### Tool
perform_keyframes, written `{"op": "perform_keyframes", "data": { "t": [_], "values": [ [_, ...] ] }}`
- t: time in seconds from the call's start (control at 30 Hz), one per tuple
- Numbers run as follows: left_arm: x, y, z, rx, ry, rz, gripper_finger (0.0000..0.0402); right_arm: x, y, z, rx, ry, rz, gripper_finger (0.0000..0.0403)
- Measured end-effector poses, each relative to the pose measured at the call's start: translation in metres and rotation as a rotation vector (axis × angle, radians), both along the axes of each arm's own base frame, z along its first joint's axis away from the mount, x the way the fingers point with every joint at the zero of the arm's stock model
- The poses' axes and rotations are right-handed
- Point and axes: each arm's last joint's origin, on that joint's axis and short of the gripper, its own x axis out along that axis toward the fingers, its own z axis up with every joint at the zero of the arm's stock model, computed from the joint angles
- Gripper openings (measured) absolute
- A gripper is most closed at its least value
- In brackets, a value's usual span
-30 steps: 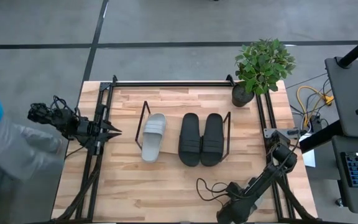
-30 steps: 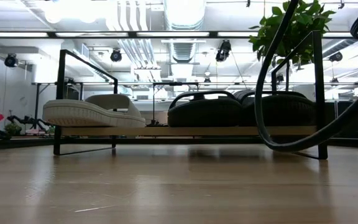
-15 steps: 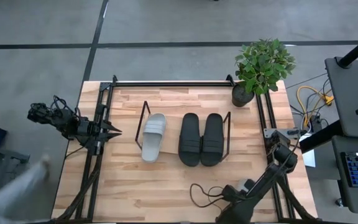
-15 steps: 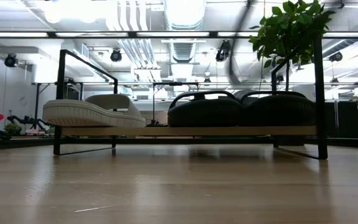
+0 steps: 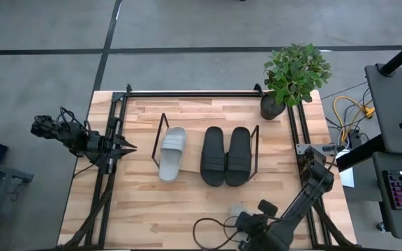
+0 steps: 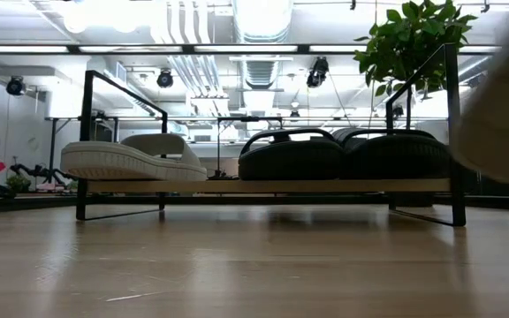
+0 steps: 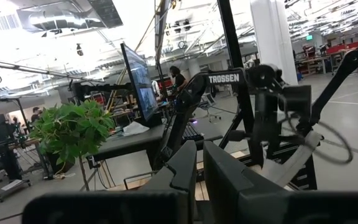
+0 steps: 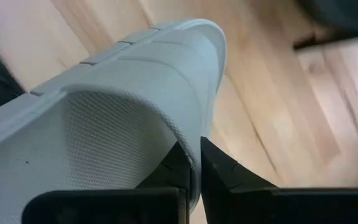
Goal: Pick and place slides into the shelf
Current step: Put the gray slides on the shelf
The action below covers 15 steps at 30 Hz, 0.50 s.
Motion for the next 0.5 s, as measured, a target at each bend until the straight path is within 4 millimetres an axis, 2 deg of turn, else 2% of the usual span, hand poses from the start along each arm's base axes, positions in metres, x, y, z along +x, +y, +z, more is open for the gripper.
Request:
{"op": "perform_keyframes", "data": {
  "t": [0.27, 0.5],
  "values": [
    [0.0, 0.0, 0.0, 0.0, 0.001, 0.0, 0.0015, 0.01, -0.002, 0.028, -0.124, -0.218, 0.137, 0.0009],
    [0.0, 0.0, 0.0, 0.0, 0.0, 0.0, 0.0015, 0.028, -0.016, 0.038, -0.241, -0.303, 0.227, 0.0009]
  ]
}}
